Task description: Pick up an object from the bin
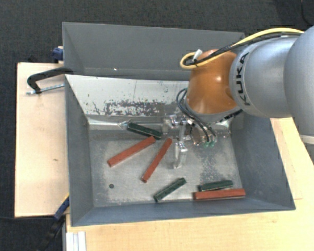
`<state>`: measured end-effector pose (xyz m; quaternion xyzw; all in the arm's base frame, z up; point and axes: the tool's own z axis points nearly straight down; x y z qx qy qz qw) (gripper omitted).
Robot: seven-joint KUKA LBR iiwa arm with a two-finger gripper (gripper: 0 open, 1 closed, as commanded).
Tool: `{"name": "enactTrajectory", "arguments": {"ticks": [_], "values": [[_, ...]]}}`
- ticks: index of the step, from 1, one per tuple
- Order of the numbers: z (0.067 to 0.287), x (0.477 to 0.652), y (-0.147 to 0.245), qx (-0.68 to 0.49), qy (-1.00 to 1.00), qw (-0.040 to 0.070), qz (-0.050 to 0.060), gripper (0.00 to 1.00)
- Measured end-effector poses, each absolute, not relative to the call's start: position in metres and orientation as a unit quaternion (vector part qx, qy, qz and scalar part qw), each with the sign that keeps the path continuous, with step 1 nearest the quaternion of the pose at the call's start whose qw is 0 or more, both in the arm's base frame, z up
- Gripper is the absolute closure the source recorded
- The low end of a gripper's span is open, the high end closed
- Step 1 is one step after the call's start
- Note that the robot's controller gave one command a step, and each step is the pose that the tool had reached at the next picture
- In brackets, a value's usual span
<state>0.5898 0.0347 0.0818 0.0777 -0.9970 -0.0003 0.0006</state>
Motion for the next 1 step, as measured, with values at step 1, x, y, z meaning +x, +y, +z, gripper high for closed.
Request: {"name": "enactTrajectory", "arguments": {"ticks": [1], "values": [[0.1285, 0.5900, 0.0335, 0.110, -0.994, 0.001, -0.001, 0.00]]}}
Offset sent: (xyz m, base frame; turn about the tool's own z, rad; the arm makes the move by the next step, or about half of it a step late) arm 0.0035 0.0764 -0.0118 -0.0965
